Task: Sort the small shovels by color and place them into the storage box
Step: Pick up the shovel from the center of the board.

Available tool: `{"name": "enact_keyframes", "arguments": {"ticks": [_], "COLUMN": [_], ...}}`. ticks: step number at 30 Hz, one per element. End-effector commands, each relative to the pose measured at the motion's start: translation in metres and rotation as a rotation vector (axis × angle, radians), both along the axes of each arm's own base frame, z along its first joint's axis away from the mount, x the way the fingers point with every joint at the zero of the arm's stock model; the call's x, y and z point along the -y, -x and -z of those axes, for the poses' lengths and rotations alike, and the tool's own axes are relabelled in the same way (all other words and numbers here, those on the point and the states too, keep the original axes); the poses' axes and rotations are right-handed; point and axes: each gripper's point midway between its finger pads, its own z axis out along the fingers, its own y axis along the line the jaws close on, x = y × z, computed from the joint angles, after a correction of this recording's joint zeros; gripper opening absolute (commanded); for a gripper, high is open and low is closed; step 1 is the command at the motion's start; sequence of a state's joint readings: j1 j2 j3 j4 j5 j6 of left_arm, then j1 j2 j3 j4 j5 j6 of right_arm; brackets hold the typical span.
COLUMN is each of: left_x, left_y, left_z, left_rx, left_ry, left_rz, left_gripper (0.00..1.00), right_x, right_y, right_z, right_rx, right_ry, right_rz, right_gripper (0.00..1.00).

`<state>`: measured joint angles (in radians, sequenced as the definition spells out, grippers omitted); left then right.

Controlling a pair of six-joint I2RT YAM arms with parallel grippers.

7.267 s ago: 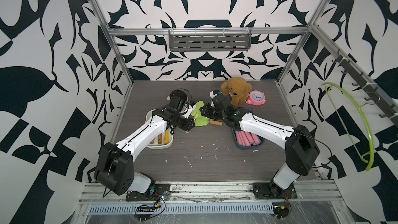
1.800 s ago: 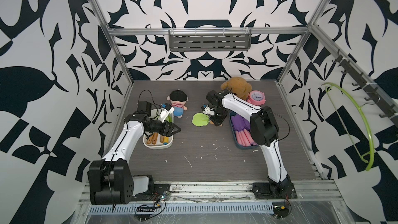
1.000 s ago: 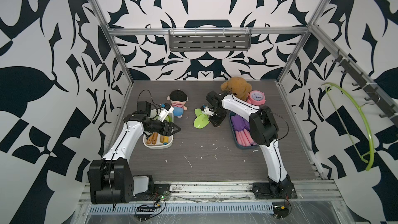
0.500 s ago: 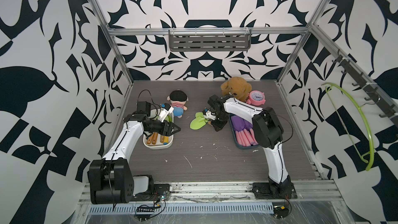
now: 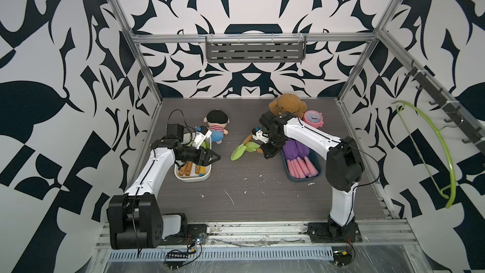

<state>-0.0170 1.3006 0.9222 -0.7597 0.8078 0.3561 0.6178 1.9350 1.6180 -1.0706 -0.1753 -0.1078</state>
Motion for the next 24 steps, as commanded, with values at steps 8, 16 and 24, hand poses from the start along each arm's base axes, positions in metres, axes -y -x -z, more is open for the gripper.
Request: {"name": "enact_keyframes", "arguments": {"ticks": [8, 16, 24], "left_x": [0.007, 0.019, 0.025], "left_y": [0.008, 0.019, 0.030], "left_z": [-0.007, -0.037, -0.081], "left_rx": [-0.003, 0.093, 0.329], "left_ry": [0.073, 0.178, 0.209], "left_rz": [0.020, 0.145, 0.409], "left_gripper": [0.67, 0.67, 0.67], "right_x": [0.003, -0.025, -0.044], "right_y": [0.065, 0.089, 0.111], "right_z": [-0.043, -0.093, -0.136], "right_rx": [-0.165, -0.182, -0.270], "right_ry": [-0.140, -0.462, -0.675], "right_rz": [0.133, 0.147, 0.068], "right_gripper": [0.00, 0.00, 0.00]}}
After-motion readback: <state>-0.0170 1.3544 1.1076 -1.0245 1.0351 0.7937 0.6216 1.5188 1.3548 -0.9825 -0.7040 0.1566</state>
